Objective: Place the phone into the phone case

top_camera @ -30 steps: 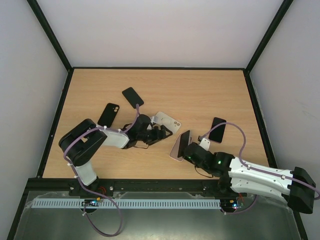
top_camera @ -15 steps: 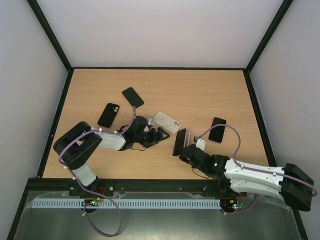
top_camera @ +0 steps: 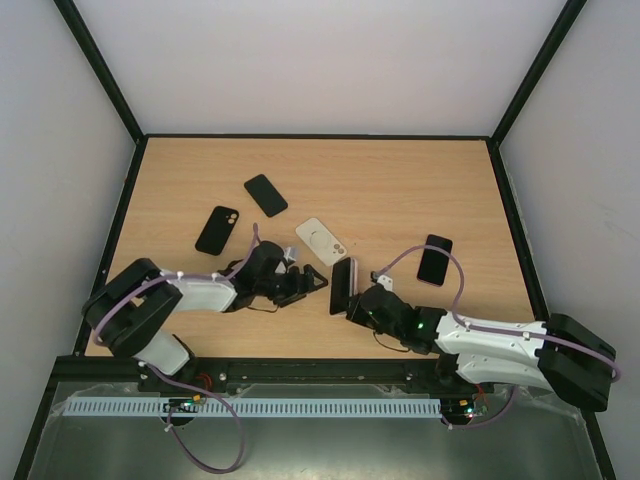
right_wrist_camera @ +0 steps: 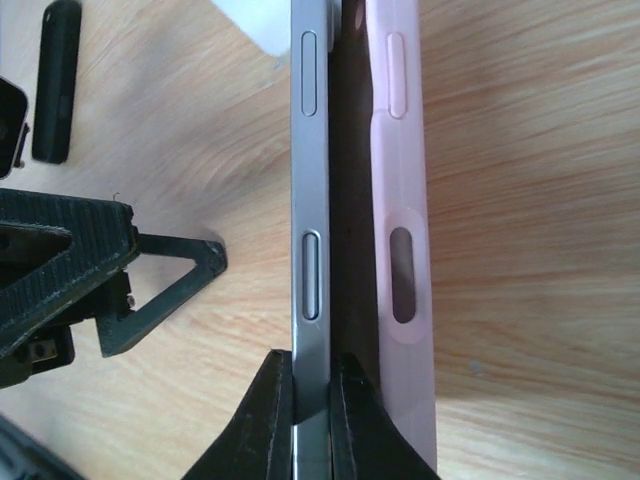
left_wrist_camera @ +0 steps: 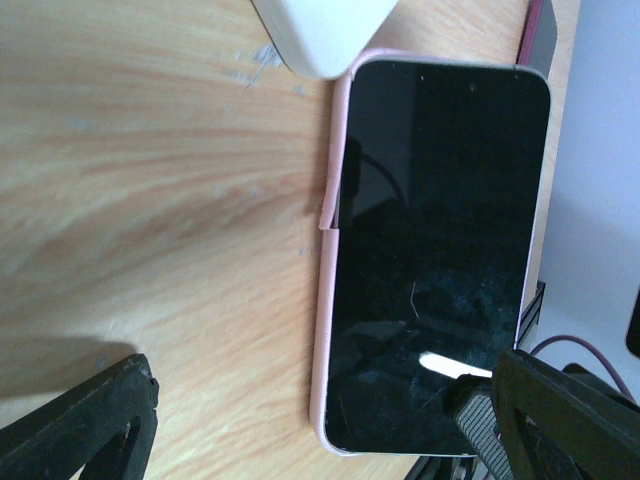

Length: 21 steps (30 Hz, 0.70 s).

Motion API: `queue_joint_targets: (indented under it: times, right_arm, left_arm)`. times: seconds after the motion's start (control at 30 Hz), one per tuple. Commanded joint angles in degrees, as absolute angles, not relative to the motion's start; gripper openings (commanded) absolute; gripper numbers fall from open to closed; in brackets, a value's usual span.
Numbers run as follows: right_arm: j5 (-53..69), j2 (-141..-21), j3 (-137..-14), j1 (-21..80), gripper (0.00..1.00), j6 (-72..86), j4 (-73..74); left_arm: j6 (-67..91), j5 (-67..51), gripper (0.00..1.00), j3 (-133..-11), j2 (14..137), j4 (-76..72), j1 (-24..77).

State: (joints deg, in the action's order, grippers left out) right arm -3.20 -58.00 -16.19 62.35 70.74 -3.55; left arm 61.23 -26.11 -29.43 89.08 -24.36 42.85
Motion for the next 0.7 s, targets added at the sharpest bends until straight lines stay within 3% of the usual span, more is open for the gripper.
queue_joint_targets:
  times: [0.0,0.2,0.43,0.67]
  right_arm:
    - [9.14,-59.14,-15.39,63.76,0.02,71.02,-11.4]
    - [11.56,-60.02,-14.6,64.16,0.02,71.4,-15.96]
    - [6.71,-60.8,-14.4,64.16,0.02,71.61,-9.08]
    - [4.69,-61.5,-15.38,64.16,0.12,70.39,-3.67]
  left_arm:
    - [62.65,-26.05,0.91,-26.38,85.09,-20.8,43.24]
    - [60.53,-22.04,0.91,-26.41,80.34,-14.65,43.21]
    - [59.45,-20.89,0.86,-25.42,81.44,-15.51,43.23]
    - [58.96,-22.12,0.81,-25.11,85.74,-19.31,43.22]
